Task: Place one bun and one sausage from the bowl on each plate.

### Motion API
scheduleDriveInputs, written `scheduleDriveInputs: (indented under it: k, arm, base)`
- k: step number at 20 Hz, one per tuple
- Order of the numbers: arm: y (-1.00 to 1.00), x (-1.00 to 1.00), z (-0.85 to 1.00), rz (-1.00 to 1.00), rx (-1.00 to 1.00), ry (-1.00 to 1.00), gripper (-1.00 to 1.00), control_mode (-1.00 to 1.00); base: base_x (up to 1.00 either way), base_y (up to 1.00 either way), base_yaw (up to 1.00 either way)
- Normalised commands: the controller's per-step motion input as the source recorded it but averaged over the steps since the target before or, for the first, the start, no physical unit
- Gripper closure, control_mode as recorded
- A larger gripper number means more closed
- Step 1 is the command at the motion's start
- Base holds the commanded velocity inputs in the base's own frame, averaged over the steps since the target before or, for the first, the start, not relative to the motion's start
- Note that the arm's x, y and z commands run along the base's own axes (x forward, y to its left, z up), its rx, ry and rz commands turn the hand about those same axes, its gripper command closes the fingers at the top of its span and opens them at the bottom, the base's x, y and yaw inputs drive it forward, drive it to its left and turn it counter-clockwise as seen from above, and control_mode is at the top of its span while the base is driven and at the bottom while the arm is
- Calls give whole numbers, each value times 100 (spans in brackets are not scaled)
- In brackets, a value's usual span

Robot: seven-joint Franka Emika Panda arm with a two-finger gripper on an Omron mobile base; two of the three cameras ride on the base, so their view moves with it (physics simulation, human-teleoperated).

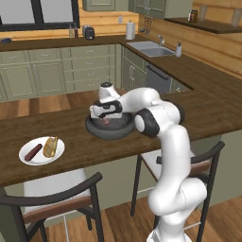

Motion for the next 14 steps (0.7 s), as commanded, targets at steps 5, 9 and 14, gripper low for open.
scheduleDriveInputs:
  k: [5,9,14]
  arm:
    - [-53,-34,78,-24,13,-22,100,-100]
    - [-93,-54,100,-49,18,-2,100,-100]
    - [-100,-6,48,-58,7,13,100,-100]
  base:
    - [0,0,0]
    - [0,0,0]
    - [0,0,0]
